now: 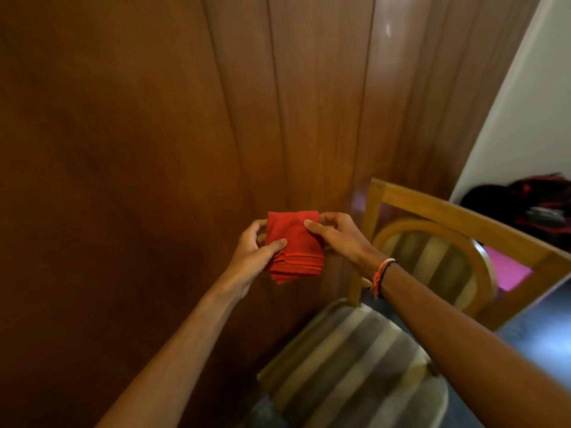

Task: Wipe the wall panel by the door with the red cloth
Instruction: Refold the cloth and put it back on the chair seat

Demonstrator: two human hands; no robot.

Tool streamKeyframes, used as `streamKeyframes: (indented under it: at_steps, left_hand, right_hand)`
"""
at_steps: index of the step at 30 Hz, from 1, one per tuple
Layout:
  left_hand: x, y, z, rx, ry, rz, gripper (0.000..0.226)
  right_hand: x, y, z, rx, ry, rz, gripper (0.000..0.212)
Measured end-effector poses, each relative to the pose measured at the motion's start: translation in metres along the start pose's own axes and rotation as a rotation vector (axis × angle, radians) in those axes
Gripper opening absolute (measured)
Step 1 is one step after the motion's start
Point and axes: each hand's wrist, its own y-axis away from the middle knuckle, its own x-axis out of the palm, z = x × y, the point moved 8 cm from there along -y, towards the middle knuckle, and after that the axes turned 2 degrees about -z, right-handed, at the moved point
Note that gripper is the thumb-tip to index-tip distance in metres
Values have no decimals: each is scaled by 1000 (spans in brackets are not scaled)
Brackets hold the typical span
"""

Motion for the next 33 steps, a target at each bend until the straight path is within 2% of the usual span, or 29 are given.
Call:
streamKeyframes:
  at_steps: [5,7,9,12,14,17,20,22,26,30,33]
  left_hand:
    - [58,-15,110,-244,-23,117,29]
    - [77,-14,156,-372,-33,163,34]
    - [95,-11,203,-480,-28,194,44]
    - [121,-7,272,-586,-32,229,57]
    - [139,-5,319,-625,-81,241,57]
    - [161,-1,375,-647,-170,222,53]
    - [178,6,426,-679,-222,224,59]
    - [186,9,454,-681,-287,217,58]
    - [196,14,487,-576,-445,179,48]
    - [199,23,498,-466,-548,132,41]
    - [199,23,492,-369,-828,215,65]
  right_hand:
    - [-20,-7,-123,263,21,22,36]
    - [-22,-2,-169,377,-2,70,29]
    - [-24,4,-215,470,-30,89,35]
    - [-26,9,-284,593,-44,55,44]
    - [-25,14,-337,687,-37,38,41]
    - [-23,21,-409,809,-49,0,23]
    - [-19,29,-473,915,-26,-52,43]
    - [-18,32,-504,934,62,-47,45]
    - [-16,34,-546,857,287,25,29]
    - [-13,30,-549,754,499,21,36]
    - [-12,27,-543,699,589,16,44]
